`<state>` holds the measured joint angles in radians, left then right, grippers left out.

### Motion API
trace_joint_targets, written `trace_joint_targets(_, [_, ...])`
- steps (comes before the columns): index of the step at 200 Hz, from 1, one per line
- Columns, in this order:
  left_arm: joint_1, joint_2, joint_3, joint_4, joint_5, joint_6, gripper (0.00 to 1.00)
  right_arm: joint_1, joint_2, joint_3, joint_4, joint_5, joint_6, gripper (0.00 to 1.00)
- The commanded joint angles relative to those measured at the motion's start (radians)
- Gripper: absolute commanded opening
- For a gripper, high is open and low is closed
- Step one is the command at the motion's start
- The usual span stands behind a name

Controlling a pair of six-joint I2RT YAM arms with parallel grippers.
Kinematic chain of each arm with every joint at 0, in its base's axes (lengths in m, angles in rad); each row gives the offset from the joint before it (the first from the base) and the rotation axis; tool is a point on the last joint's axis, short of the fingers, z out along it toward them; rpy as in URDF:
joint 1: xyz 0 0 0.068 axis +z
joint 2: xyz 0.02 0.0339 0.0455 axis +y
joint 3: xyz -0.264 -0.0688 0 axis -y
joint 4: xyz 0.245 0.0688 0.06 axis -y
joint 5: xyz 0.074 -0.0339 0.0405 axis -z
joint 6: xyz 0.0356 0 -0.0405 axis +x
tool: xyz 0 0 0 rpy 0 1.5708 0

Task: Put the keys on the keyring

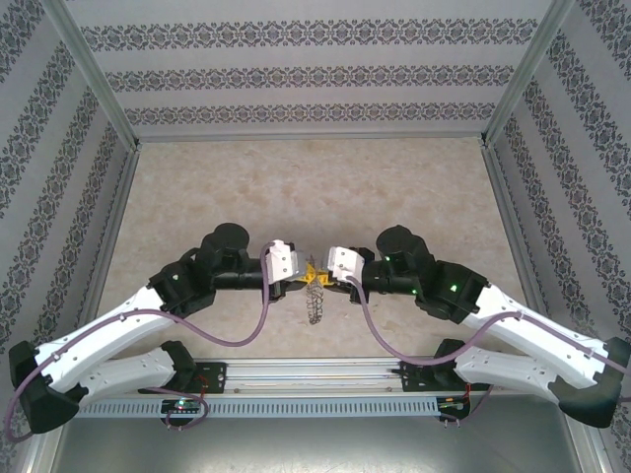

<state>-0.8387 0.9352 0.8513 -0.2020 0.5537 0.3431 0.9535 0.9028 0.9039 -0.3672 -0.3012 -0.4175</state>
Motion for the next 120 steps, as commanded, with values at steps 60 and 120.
trace_joint_targets(60, [0.003,-0.067,-0.112,0.439,0.207,-0.185,0.0,0.008,-0.067,-0.039,0.098,-0.097,0.03,0.1])
trace_joint_targets(120, [0.001,-0.008,0.056,-0.016,-0.016,0.023,0.14,0.009,-0.043,0.013,0.022,0.066,-0.006,0.0])
